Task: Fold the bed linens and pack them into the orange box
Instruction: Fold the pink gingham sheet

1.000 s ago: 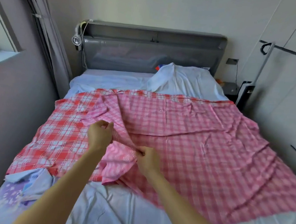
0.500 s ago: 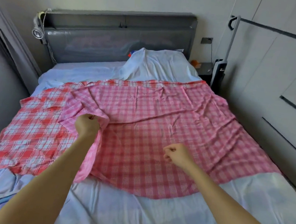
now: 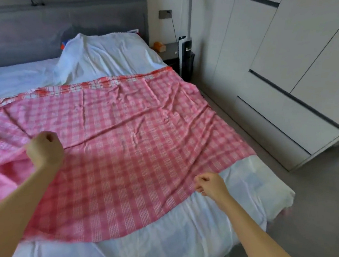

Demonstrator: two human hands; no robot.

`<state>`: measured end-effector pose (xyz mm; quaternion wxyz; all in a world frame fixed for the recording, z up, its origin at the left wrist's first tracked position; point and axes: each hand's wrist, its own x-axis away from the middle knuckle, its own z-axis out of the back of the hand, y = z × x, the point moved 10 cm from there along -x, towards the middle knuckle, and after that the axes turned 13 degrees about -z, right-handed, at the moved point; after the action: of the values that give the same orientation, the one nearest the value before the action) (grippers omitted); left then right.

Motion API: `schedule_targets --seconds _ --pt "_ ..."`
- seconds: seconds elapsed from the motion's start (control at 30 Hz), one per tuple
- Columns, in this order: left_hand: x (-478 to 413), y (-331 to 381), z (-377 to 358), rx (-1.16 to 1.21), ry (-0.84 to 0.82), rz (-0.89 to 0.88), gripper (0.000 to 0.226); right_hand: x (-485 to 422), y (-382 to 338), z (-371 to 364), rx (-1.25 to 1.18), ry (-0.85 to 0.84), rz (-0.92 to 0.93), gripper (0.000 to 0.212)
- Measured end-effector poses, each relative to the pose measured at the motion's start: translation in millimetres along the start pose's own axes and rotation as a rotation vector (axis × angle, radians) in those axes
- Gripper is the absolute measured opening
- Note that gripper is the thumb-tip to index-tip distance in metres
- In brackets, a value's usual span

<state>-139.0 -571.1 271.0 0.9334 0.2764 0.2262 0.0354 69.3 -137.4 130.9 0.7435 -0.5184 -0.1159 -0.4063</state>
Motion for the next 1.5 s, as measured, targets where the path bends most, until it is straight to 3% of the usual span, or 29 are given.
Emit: schedule_targets --seconds 0.13,0.23,0.4,0.47,0.57,0.67,0.9,1.07,1.2,1.27,1.37,1.5 --pt "-6 106 -85 0.022 -0.056 -0.054 0.024 -64 28 66 0.026 -0.011 -0.026 0.023" --pt "0 233 -168 0.082 -0.166 -0.175 0.026 -117 48 123 0.041 0.031 -0.06 0.027" --pt "73 464 -337 0.222 -0.493 -0.492 0.037 -234 104 230 0.047 0.128 -0.224 0.022" --pt "116 505 -391 0.242 -0.656 -0.581 0.034 -270 119 259 0.061 0.205 -0.26 0.02" --pt "158 498 -464 0.228 -0.783 -0.482 0.03 -313 143 293 0.148 0.306 -0.349 0.023" --pt "183 466 -514 0.178 -0.861 -0.344 0.028 -363 175 301 0.278 0.256 -0.464 0.028" --pt "183 426 -576 0.212 -0.843 -0.171 0.024 -451 224 296 0.235 0.23 -0.598 0.044" --pt "190 396 -604 0.359 -0.866 0.083 0.018 -500 242 280 0.087 0.234 -0.695 0.061" --pt "193 371 -618 0.568 -0.857 0.408 0.019 -531 250 260 -0.328 0.224 -0.787 0.074" --pt "186 365 -617 0.642 -0.821 0.47 0.016 -544 251 259 -0.461 0.25 -0.804 0.063" --pt "139 362 -591 0.665 -0.672 0.365 0.016 -556 243 278 -0.459 0.3 -0.786 0.022" --pt "56 350 -530 0.688 -0.423 0.319 0.016 -545 185 330 -0.587 0.571 -0.39 0.006"
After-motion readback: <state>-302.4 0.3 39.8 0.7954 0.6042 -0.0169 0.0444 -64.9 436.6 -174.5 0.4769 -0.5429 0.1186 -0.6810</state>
